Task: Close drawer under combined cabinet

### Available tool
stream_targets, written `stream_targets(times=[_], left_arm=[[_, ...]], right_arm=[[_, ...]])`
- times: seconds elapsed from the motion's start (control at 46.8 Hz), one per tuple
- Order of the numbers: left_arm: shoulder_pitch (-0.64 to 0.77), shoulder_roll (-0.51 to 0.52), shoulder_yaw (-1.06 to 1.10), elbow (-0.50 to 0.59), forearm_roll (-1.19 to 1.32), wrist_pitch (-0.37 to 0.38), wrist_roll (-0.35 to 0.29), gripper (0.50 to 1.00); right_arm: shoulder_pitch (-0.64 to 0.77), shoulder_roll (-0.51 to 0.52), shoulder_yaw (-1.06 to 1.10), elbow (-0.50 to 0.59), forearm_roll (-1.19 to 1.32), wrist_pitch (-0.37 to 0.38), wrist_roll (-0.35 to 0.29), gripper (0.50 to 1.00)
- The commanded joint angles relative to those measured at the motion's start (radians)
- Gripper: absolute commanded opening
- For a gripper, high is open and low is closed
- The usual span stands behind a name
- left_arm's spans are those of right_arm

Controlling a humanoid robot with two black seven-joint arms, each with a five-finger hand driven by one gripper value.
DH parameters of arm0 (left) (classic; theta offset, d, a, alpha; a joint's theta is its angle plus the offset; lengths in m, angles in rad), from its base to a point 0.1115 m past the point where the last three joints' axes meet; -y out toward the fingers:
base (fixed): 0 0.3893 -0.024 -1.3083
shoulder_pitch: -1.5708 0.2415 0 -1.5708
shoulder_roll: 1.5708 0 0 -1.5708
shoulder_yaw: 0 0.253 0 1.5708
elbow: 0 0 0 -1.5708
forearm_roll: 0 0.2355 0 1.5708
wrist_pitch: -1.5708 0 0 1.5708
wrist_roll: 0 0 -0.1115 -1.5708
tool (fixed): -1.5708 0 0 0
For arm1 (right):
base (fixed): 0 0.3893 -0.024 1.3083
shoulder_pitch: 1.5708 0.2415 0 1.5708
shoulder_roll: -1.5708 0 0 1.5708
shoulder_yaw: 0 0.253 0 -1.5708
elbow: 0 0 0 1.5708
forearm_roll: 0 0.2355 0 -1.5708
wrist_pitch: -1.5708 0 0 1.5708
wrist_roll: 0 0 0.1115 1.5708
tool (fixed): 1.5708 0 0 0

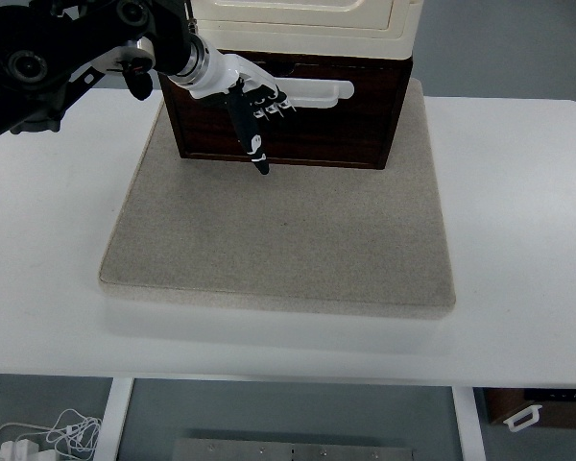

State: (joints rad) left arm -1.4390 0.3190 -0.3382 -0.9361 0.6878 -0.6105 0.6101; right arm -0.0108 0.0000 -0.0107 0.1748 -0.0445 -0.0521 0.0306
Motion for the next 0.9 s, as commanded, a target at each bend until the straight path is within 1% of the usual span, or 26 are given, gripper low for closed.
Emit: stream_targets(times=[0.0,0.086,0.214,0.385,0.492,0.62,0.77,0.877], left_arm=[[0.000,0.000,-0.024,-0.012,-0.020,0.000,-0.009,0.996],[0.000,0.000,-0.041,-0.033,-0.048,0.000,-0.026,0.996],[0.000,-0.002,-0.070,-0.056,-0.094,0.000,-0.079,0.996],[0.000,-0.003,-0.153,-0.067,-0.125,0.000,-0.176,0.996],[0.000,-0.018,-0.228,-0.067,-0.146,0.000,-0.257,0.996],[-0.006,-0.023,-0.350,-0.055,-0.180,0.000,-0.332,0.996],[-0.015,-0.023,-0.507,-0.018,-0.206,0.000,-0.392,0.996],[-0.021,-0.018,-0.614,0.016,-0.234,0.044,-0.429,0.996]], right_arm=[[0.000,0.000,0.000,0.000,0.000,0.000,0.000,0.952],[0.000,0.000,0.000,0.002,0.002,0.000,0.000,0.952],[0.000,0.000,0.000,0.002,0.000,0.000,0.000,0.952],[0.000,0.000,0.000,0.000,0.000,0.000,0.000,0.952],[0.000,0.000,0.000,0.000,0.000,0.000,0.000,0.952],[0.000,0.000,0.000,0.000,0.000,0.000,0.000,0.952],[0.000,0.000,0.000,0.000,0.000,0.000,0.000,0.952],[0.000,0.000,0.000,0.000,0.000,0.000,0.000,0.952]])
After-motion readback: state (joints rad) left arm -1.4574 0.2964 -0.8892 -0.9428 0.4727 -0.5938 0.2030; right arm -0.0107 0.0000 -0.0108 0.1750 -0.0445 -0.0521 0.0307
